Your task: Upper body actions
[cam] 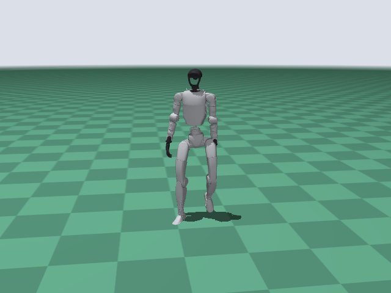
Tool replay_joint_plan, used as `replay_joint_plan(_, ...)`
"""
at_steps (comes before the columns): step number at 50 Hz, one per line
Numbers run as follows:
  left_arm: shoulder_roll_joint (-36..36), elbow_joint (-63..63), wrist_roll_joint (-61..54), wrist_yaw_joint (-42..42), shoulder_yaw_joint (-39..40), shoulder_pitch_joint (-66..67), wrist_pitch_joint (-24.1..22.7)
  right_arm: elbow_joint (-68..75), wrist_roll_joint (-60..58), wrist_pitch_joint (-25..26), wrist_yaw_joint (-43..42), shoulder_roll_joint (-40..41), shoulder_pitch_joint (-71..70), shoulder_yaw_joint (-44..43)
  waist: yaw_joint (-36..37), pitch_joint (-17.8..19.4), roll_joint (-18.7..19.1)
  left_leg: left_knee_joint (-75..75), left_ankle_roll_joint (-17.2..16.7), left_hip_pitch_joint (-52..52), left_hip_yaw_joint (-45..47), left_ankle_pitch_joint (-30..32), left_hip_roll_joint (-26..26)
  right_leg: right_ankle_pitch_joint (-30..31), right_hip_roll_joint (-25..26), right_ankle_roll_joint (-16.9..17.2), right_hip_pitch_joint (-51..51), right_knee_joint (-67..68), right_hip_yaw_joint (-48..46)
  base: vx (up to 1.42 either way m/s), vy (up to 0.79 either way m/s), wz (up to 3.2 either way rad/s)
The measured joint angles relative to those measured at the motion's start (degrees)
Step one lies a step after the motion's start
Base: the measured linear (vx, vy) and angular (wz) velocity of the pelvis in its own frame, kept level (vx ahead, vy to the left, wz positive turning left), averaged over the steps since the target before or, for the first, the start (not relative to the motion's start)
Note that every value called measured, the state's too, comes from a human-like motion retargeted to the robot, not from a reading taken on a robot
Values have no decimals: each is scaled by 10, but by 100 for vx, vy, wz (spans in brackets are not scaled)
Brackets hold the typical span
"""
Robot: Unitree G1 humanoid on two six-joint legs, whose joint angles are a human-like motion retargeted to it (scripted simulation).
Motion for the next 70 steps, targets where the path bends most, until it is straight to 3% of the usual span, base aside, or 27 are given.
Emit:
replay_joint_plan(4,-8,-19,4,-3,-5,-4,-4,-24,-2,-7,2,-6,-25,11,28,19,20,-119,-10,-35,27,-28,-37,-13,28,-6,12,-5,-4,26,3,-79)
replay_joint_plan(8,-10,-17,5,-1,-6,-4,-4,-51,1,-12,10,-3,-33,13,52,39,73,-319,-42,-42,-14,-16,-66,-25,102,-16,47,-28,-10,39,6,-78)
replay_joint_plan(10,-11,-16,3,-2,-6,-3,-6,-62,5,-11,11,-1,-32,13,49,49,92,-388,-35,-44,46,-22,-50,-32,129,-19,71,-42,-20,39,9,-20)
replay_joint_plan(14,-5,-15,6,-6,-6,-1,-6,-73,7,-4,15,6,-20,25,21,56,108,-444,-47,-12,275,-32,-23,-55,167,-27,123,-69,-64,41,6,27)
replay_joint_plan(17,1,-19,19,-6,-3,3,-5,-65,1,-6,12,11,1,27,0,44,105,-447,-9,15,327,-64,-25,-90,176,-35,144,-57,-82,49,5,66)
replay_joint_plan(21,10,-16,26,-2,6,15,-7,-14,3,-6,8,16,31,13,12,17,91,-418,-20,14,205,-115,-27,-127,179,-46,161,-5,-97,60,4,24)
replay_joint_plan(25,11,2,12,1,7,-2,-8,40,21,4,7,17,52,-13,21,-7,92,-414,-28,24,135,-135,-31,-66,175,-40,170,59,-151,48,9,89)
replay_joint_plan(28,-1,-13,10,-7,-1,-16,-18,62,30,4,4,9,61,-15,28,-3,112,-421,-33,45,96,-141,-14,17,148,-24,160,176,-195,44,20,129)
replay_joint_plan(30,-6,-28,14,-14,-9,-22,-22,66,16,5,-4,5,66,-8,28,-3,121,-422,-35,50,64,-143,-8,38,136,-32,120,283,-170,41,19,133)
replay_joint_plan(35,3,-38,34,-15,-54,-68,-21,59,-1,7,-10,7,59,8,13,24,122,-416,-31,62,-6,-137,-10,1,127,-57,33,411,-116,12,11,195)
replay_joint_plan(38,5,-45,33,-18,-74,-93,-19,44,5,-1,-7,11,53,11,1,46,110,-409,-29,63,-72,-126,-26,-19,120,-35,0,373,-69,4,5,262)
replay_joint_plan(42,5,-66,32,-40,-87,-102,-20,27,-4,-6,-9,10,52,11,-7,51,91,-399,-27,50,-158,-110,-61,-56,103,2,-18,212,20,5,-2,283)
replay_joint_plan(44,8,-74,35,-44,-94,-102,-22,22,-4,-9,-13,6,56,7,-13,51,80,-395,-28,43,-207,-101,-86,-66,113,24,-18,118,124,0,-7,341)
replay_joint_plan(46,16,-77,37,-46,-105,-104,-23,18,0,-11,-19,2,60,0,-15,58,72,-389,-32,39,-259,-91,-108,-66,137,43,-3,48,287,-5,-11,367)
replay_joint_plan(48,28,-73,41,-47,-118,-109,-18,15,1,-12,-25,-2,66,-11,-20,70,69,-376,-43,35,-320,-81,-129,-36,137,88,26,-11,393,-10,-16,396)
replay_joint_plan(50,45,-64,48,-44,-122,-114,-10,13,2,-12,-29,-5,73,-18,-15,76,72,-369,-59,29,-390,-69,-146,-60,122,109,51,-27,354,-12,-27,338)
replay_joint_plan(52,61,-55,59,-35,-111,-117,-1,11,1,-6,-29,-6,77,-22,35,71,67,-383,-72,21,-423,-53,-156,-60,81,82,47,-38,163,-14,-31,184)
replay_joint_plan(56,73,-53,45,-14,-87,-108,0,-3,-10,3,-36,-4,81,-43,132,67,70,-424,-106,5,-480,-3,-148,-55,97,61,57,-54,120,-16,-37,188)
replay_joint_plan(58,78,-54,19,-10,-79,-98,-3,-21,-18,2,-37,-4,78,-46,132,73,65,-436,-109,-10,-429,15,-133,-48,90,52,73,-73,49,-23,-34,297)
replay_joint_plan(60,83,-47,1,-3,-68,-86,-2,-40,-32,0,-34,-7,71,-46,118,69,54,-435,-32,-35,-261,4,-112,-46,83,39,85,-91,-2,-22,-31,309)
replay_joint_plan(61,84,-37,0,3,-60,-79,0,-47,-39,0,-35,-9,70,-49,109,58,56,-443,-16,-41,-173,-9,-86,-49,82,35,82,-93,-24,-12,-21,290)
replay_joint_plan(62,84,-28,2,10,-51,-71,2,-52,-45,-1,-37,-11,69,-52,100,46,60,-449,-14,-47,-96,-23,-64,-52,82,30,78,-94,-47,-4,-12,288)
replay_joint_plan(64,79,-8,8,24,-32,-55,4,-56,-38,-1,-45,-12,67,-58,79,29,70,-449,-56,-48,37,-41,-30,-58,86,22,74,-95,-95,-10,-11,289)
replay_joint_plan(66,69,5,3,31,-22,-40,1,-54,-12,-2,-51,-11,60,-63,61,25,68,-439,-59,-35,181,-41,1,-64,78,16,77,-95,-136,-24,-9,275)
replay_joint_plan(67,64,11,1,30,-17,-35,1,-51,3,-3,-50,-9,55,-65,55,26,66,-430,-57,-32,204,-39,10,-66,74,14,79,-95,-157,-28,-6,246)
replay_joint_plan(70,56,28,9,24,-4,-22,4,-40,30,0,-42,-1,46,-69,58,28,56,-401,-55,-37,124,-27,6,-71,73,5,93,-105,-205,-17,-6,196)
